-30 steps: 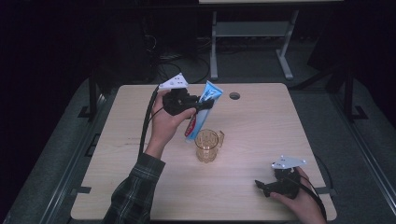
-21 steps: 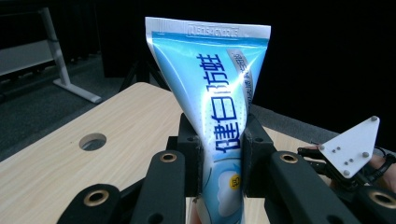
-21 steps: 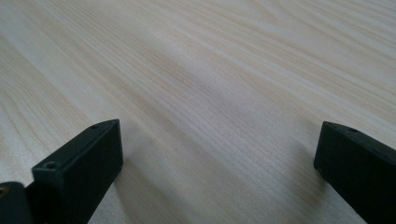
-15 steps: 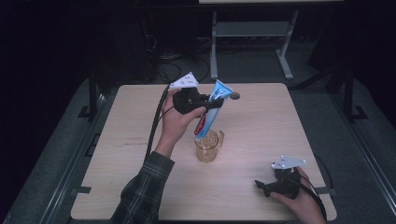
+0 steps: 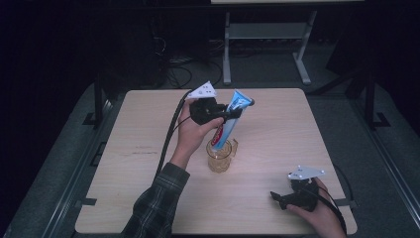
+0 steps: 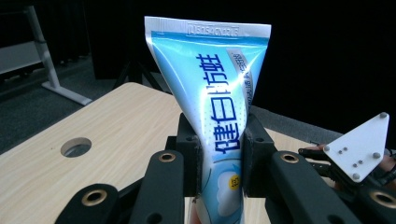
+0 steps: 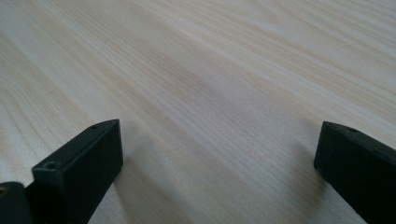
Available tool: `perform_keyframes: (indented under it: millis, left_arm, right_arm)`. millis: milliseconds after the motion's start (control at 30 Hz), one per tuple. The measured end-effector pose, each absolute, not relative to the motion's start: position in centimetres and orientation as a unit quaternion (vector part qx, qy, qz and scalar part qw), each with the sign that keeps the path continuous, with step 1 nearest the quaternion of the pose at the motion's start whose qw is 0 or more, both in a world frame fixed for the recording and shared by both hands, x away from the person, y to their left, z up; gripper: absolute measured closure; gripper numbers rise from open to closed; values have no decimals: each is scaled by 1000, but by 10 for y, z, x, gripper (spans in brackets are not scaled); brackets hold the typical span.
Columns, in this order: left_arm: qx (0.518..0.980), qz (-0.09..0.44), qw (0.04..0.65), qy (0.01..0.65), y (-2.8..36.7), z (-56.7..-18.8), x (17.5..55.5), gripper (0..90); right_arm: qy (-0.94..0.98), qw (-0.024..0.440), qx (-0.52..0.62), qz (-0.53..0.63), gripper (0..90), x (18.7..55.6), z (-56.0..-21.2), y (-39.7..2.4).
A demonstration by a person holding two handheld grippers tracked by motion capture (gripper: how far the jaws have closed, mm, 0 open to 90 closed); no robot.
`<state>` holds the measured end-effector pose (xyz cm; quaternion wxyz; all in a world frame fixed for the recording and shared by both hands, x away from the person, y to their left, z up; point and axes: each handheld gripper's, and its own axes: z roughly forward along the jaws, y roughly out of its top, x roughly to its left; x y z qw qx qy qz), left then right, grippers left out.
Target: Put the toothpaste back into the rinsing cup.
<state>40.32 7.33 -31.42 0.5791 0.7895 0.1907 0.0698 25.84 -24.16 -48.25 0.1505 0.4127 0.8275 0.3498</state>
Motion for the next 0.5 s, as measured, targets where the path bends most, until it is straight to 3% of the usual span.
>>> perform_keyframes:
  millis: [500]
  left_arm:
    - [792,64,575,195,77,-340,400,725]
  right_arm:
    - [828,151,412,349,5,258,-482,-242]
